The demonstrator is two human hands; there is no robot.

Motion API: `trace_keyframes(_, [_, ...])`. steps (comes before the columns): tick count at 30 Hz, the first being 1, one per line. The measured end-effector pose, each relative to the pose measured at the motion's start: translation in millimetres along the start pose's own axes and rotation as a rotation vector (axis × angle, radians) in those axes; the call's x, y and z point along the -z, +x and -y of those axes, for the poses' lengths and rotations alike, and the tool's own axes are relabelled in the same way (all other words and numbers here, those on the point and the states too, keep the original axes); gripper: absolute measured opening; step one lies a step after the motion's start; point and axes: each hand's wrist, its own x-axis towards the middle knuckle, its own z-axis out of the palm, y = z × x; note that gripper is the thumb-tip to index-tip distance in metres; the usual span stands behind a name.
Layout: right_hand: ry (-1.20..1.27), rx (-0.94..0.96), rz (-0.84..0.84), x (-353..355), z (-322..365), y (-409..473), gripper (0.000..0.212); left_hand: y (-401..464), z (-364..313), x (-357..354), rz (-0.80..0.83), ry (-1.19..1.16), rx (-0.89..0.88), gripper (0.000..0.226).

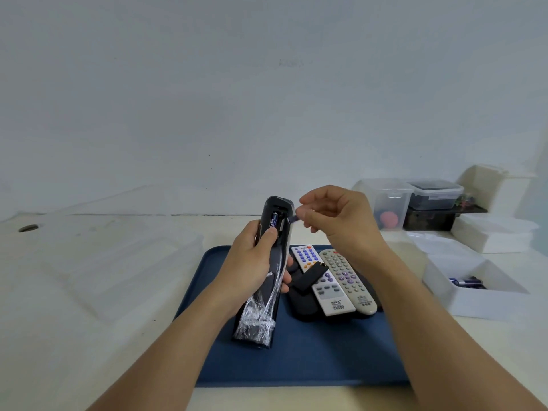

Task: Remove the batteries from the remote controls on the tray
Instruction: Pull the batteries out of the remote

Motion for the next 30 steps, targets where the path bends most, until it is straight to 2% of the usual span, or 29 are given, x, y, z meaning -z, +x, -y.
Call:
trace_keyframes(5, [0.246, -0.118, 0.018, 3, 1, 1, 0.019, 1, 0, 1, 0.002, 0.06, -0.048, 0.015])
trace_keyframes(9, [0.018, -0.007, -0.087, -4, 2, 0, 0.023, 0, 0, -1, 0.026, 0.076, -0.067, 0.014])
trace_keyframes(13, [-0.043, 0.079, -0.177, -15, 0, -3, 0.019, -2, 0, -3, 0.054, 0.096, -0.076, 0.013])
trace_keyframes(21, [-0.191, 0.175, -0.178, -29, -9, -7, 0.011, -4, 1, -4, 0.067, 0.069, -0.102, 0.014])
trace_keyframes(26, [-0.307, 0.311, -0.215, -36, -16, -5, 0.009, -6, -1, -7, 0.053, -0.011, -0.123, 0.016])
trace_keyframes(30, [-0.339, 0.323, -0.212, -35, -18, -3, 0.008, -6, 0, -6, 0.031, -0.037, -0.132, 0.016])
